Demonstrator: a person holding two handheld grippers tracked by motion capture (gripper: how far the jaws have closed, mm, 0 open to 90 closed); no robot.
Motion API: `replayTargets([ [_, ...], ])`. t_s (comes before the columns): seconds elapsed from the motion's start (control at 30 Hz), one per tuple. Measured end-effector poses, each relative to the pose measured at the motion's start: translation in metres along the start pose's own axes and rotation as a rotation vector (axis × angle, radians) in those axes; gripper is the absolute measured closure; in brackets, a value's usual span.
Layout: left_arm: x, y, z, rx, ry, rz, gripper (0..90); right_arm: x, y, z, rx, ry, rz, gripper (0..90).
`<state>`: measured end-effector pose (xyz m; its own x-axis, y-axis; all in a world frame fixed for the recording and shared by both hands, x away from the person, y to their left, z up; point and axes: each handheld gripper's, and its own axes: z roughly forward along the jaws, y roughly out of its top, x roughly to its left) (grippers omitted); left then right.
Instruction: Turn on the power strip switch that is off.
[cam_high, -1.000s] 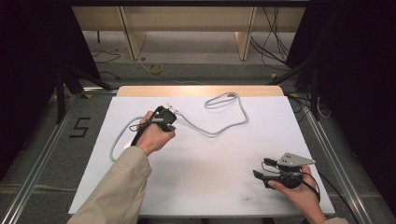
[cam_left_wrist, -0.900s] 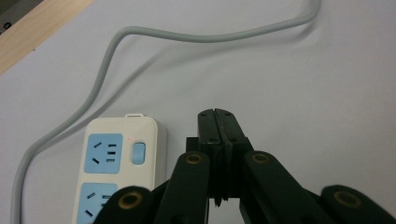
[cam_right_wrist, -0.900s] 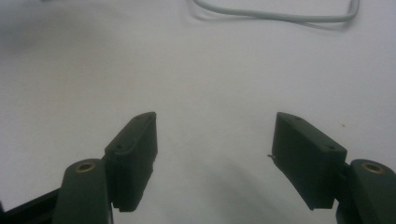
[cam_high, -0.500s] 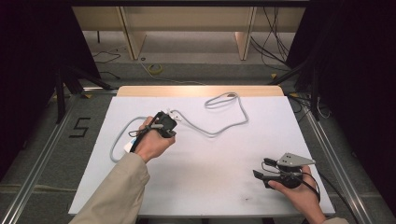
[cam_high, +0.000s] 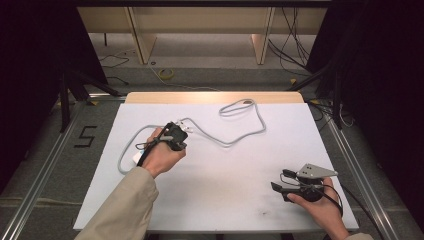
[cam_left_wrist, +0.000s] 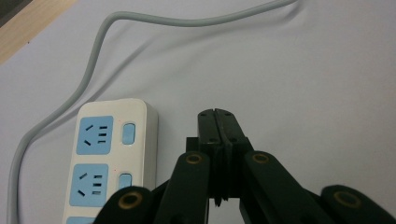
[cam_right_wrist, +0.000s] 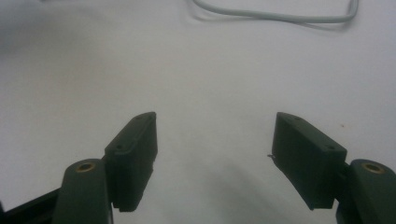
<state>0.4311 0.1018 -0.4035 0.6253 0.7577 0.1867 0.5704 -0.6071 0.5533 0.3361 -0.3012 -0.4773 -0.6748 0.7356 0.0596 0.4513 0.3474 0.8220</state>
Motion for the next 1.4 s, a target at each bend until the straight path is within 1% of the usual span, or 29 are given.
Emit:
replayTargets([
  [0.1,-0.002,-0.002,-0.002,-0.006,-0.004,0.001,89.6,0.000,0.000,0.000,0.000,0.000,0.000,31.9],
  [0.13,-0.002,-0.003,-0.003,-0.003,-0.005,0.006,89.6,0.000,0.000,0.000,0.000,0.000,-0.001,32.0],
  [0.27,-0.003,-0.007,-0.002,-0.001,-0.011,0.006,89.6,0.000,0.000,0.000,-0.001,0.000,-0.001,31.9],
  [0.33,-0.004,-0.009,-0.001,-0.009,-0.017,-0.005,89.6,0.000,0.000,0.000,0.000,0.000,-0.002,32.0],
  [0.4,-0.004,-0.011,-0.001,-0.003,-0.017,0.003,89.6,0.000,0.000,0.000,0.002,0.001,-0.001,32.0],
  [0.5,-0.005,-0.013,-0.002,-0.014,-0.027,0.006,89.6,0.000,0.000,0.000,0.000,0.001,0.000,31.9],
  [0.53,-0.005,-0.014,-0.002,-0.022,-0.027,0.001,89.6,0.000,0.000,0.000,0.000,0.001,0.000,32.0],
  [0.63,-0.006,-0.015,-0.004,-0.032,-0.026,0.002,89.6,0.000,0.000,0.000,0.000,0.001,-0.001,31.9],
  [0.8,-0.006,-0.017,-0.005,-0.037,-0.025,-0.001,89.6,0.000,0.000,0.000,0.000,0.001,-0.001,32.0],
  [0.83,-0.006,-0.017,-0.005,-0.035,-0.024,0.004,89.6,0.000,0.000,0.000,0.000,0.001,-0.001,32.0],
  [1.0,-0.009,-0.020,-0.005,-0.043,-0.031,-0.001,89.6,0.000,0.000,0.000,0.000,0.001,0.000,32.1],
  [1.1,-0.011,-0.022,-0.006,-0.046,-0.034,0.002,89.6,0.000,0.000,0.000,0.001,0.000,0.000,32.1],
  [1.17,-0.012,-0.023,-0.008,-0.046,-0.034,0.014,89.6,0.000,0.000,0.000,-0.001,0.001,-0.002,32.2],
  [1.33,-0.013,-0.029,-0.013,-0.078,-0.048,0.006,89.4,0.000,0.000,0.000,0.001,0.001,0.000,32.3],
  [1.4,-0.013,-0.032,-0.015,-0.090,-0.053,0.011,89.2,0.000,0.000,0.000,0.000,0.003,-0.001,32.3],
])
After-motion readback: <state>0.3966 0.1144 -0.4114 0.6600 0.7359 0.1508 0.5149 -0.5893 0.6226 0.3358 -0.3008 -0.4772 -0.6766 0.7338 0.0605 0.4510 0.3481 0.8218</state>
